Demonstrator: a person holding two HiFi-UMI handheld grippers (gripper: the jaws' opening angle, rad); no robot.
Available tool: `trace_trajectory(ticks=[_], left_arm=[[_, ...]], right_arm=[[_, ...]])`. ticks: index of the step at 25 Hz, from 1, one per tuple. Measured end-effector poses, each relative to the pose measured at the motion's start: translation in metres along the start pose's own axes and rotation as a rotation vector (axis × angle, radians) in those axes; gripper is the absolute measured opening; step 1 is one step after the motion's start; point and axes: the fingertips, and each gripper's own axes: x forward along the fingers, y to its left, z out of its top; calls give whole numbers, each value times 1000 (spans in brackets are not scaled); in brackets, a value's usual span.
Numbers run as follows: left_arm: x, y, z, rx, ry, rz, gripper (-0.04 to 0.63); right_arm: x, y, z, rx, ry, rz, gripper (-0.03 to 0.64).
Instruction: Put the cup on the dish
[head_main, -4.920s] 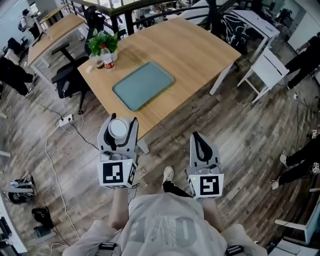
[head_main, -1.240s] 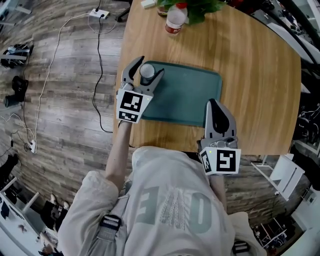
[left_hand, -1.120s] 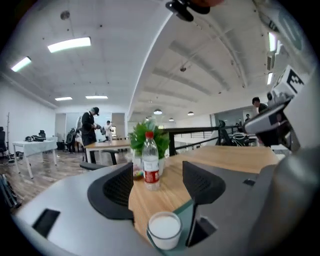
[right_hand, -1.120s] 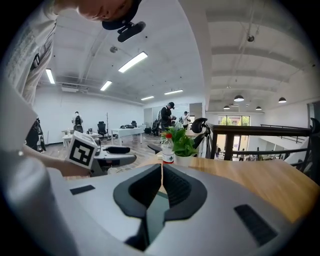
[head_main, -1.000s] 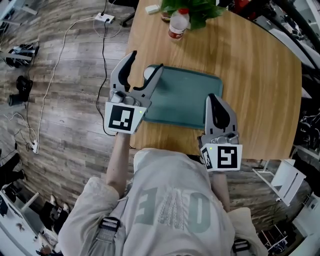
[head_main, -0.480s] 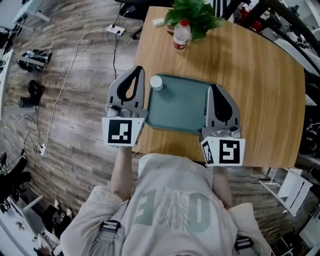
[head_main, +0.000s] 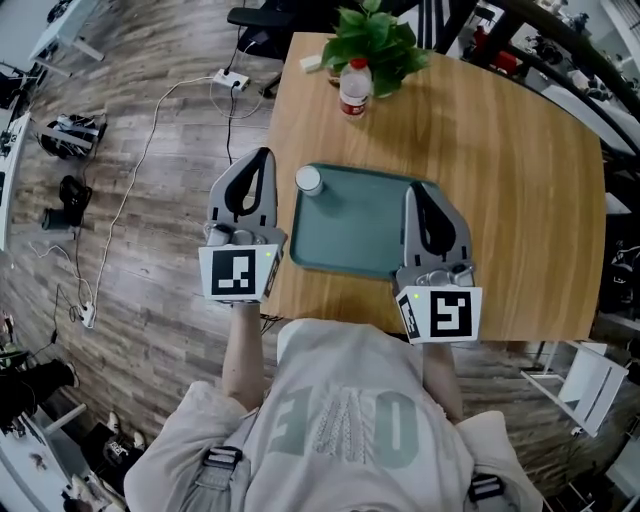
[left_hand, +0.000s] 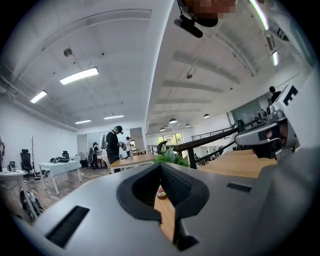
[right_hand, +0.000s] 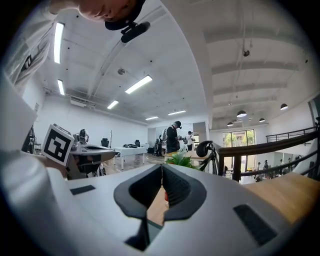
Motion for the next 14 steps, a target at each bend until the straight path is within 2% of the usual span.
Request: trace_trajectory(ticks=[7,11,14], left_arm=[[-4,-3,2,5,0,-7,9],[-4,-2,-4,-12,27,5,9],[-3,0,-7,8,19,8,9]], right_arm=[[-1,4,0,-8,0,13,21],[2,4,-1,-6,-2,23,21],[3,6,-3,-8,0,30,20]])
